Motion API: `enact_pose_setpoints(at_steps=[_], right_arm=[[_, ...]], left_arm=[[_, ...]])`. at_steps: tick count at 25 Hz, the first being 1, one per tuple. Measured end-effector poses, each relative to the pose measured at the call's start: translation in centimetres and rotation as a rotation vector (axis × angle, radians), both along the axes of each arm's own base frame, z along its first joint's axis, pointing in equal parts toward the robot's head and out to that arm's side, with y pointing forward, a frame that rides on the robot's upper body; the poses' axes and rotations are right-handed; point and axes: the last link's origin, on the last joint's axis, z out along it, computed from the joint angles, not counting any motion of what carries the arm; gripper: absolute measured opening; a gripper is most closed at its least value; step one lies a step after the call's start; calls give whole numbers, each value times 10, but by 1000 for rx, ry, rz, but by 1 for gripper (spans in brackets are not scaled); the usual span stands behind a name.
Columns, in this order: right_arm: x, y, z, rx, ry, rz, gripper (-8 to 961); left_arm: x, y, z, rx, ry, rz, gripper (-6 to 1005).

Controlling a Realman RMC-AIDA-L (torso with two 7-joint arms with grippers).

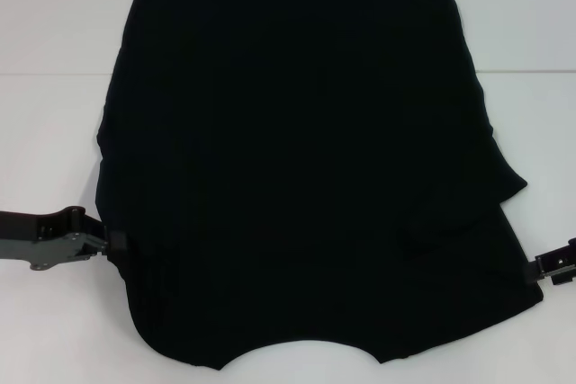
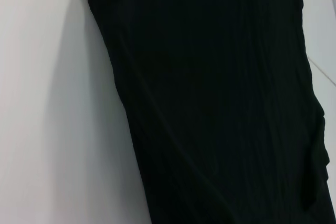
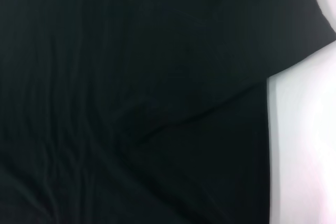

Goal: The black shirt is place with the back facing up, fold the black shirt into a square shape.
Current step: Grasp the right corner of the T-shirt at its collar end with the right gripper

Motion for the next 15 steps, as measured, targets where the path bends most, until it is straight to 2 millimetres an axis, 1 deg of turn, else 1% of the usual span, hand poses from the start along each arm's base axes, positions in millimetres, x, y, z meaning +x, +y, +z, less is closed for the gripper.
enact_pose_setpoints(at_steps=[15], right_arm=[[-8, 4, -23, -20, -31, 36, 592]], left_arm=[[1, 2, -1, 5, 3, 0, 43]])
